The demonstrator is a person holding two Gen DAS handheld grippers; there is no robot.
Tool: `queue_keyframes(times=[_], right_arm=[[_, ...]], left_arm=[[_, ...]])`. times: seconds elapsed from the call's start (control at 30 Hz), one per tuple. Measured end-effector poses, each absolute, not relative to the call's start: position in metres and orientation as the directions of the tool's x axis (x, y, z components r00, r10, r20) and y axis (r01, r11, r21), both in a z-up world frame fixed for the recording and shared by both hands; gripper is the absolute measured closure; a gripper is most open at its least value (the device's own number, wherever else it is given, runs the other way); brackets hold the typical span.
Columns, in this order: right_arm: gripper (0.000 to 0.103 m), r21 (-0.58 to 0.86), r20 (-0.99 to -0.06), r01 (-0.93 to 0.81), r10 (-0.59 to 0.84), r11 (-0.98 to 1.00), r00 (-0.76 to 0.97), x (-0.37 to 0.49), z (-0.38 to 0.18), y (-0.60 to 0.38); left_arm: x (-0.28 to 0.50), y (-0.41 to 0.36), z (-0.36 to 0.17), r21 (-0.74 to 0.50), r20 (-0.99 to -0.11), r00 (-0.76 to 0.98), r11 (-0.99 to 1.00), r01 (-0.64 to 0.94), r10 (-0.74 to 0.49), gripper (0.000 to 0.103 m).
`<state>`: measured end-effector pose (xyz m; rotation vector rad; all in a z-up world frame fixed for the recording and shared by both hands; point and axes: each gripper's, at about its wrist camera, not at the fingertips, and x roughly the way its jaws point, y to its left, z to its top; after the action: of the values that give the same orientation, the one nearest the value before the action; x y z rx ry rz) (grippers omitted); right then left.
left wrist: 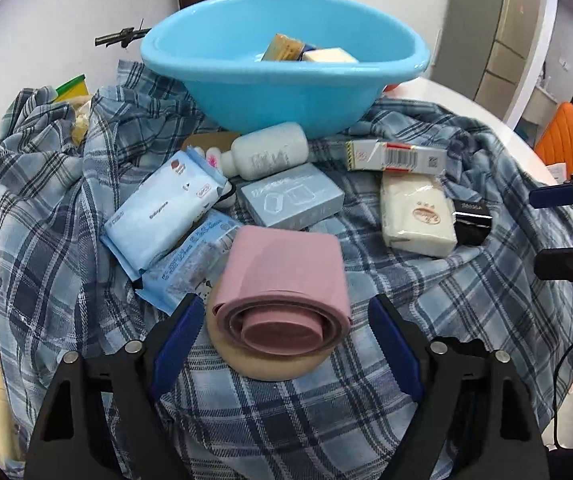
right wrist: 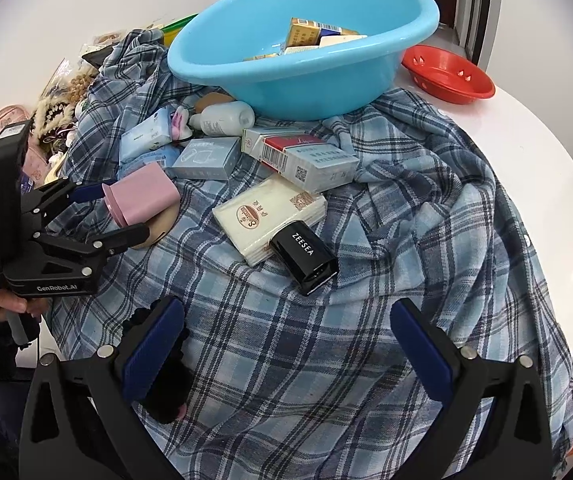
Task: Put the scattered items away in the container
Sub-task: 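Grasp the black ZEESEA box with the right tool while the left lifts the pink cup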
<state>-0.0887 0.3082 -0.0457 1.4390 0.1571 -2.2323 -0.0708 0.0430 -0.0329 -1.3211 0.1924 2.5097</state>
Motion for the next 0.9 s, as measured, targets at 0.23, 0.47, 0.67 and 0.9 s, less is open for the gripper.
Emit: queue_keyframes(times=[0.23,0.47,0.67,0.9], right_arm=[[0.0,0.11,-0.89,0.506,-0.312,-0.856,-0.334,-0.09,-0.045,0.295],[0.017,0.07,-0.904,0.537,-0.281,-0.841,-0.322,-0.102,-0.047,0.289],[0.033,0.05,-0.921,0.545,-0.249,-0.837,-0.298,-0.114,-0.059,0.285],[0.054,0.029,-0.933,0.561,-0.223,-0.827,-0.281,-0.127,-0.078,0.279]], left_arm=[[-0.067,0.038,-0.027,-0.033,-0.827,-0.514,-0.931,-0.363,0.23,0.036],[-0.063,0.032,-0.015,-0.006,-0.826,-0.515,-0.918,-0.397,0.228,0.036],[-0.062,0.026,-0.011,-0.011,-0.822,-0.521,-0.92,-0.393,0.232,0.036],[-0.064,0.025,-0.009,-0.03,-0.82,-0.518,-0.921,-0.388,0.245,0.036]])
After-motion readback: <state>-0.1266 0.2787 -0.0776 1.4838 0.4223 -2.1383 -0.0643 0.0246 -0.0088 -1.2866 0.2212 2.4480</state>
